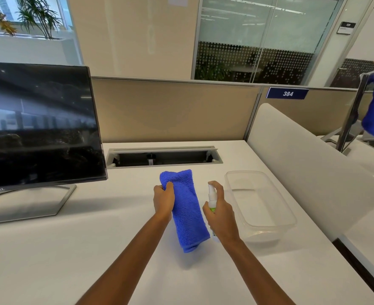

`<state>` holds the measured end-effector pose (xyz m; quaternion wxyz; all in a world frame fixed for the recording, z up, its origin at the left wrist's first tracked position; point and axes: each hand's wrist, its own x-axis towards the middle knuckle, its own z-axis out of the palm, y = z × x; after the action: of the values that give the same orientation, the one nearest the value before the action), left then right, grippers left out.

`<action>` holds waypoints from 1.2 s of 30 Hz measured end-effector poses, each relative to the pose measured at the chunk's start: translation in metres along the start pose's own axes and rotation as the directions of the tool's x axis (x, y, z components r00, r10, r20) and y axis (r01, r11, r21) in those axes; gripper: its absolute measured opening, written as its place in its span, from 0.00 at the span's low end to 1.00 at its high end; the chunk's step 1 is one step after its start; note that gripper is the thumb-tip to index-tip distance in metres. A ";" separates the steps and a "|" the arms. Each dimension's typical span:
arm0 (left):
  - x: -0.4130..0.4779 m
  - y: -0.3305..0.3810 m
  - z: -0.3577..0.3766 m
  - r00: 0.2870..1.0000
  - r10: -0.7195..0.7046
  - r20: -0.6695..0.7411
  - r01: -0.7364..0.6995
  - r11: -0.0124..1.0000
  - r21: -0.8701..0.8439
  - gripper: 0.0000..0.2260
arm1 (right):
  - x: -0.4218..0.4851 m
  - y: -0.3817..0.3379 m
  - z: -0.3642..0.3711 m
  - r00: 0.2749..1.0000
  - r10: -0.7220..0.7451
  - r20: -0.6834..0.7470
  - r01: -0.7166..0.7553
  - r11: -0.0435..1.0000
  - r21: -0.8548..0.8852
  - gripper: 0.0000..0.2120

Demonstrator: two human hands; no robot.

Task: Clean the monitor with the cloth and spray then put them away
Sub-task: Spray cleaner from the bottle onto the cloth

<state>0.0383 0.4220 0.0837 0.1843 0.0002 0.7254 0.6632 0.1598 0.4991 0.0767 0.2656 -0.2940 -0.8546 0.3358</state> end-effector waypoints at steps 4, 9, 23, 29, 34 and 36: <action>0.000 0.002 -0.002 1.000 -0.006 -0.004 0.006 1.000 -0.005 0.12 | -0.006 0.000 -0.002 0.999 -0.036 0.007 0.036 0.999 -0.019 0.20; 0.001 0.004 -0.004 0.999 -0.034 -0.006 0.033 0.999 -0.040 0.15 | -0.015 0.001 -0.002 0.998 -0.024 -0.063 0.028 0.998 0.054 0.19; 0.005 0.015 -0.004 0.993 -0.114 -0.028 0.108 0.983 -0.145 0.16 | -0.032 0.011 -0.010 0.991 -0.116 -0.064 0.116 0.993 0.007 0.19; 0.001 0.016 -0.004 0.990 -0.135 -0.029 0.129 0.978 -0.162 0.16 | -0.038 0.019 -0.012 0.988 -0.070 -0.135 0.081 0.994 0.076 0.19; -0.001 0.015 -0.010 0.992 -0.125 -0.029 0.118 0.975 -0.189 0.14 | -0.039 0.029 -0.017 0.984 -0.039 -0.171 0.072 0.979 0.191 0.22; -0.002 0.014 -0.013 0.993 -0.117 -0.027 0.109 0.972 -0.207 0.11 | -0.038 0.034 -0.016 0.986 -0.033 -0.162 0.069 0.972 0.224 0.18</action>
<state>0.0336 0.4103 0.0981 0.2066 -0.0734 0.6555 0.7227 0.2073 0.5002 0.0527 0.3729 -0.2650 -0.7937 0.4010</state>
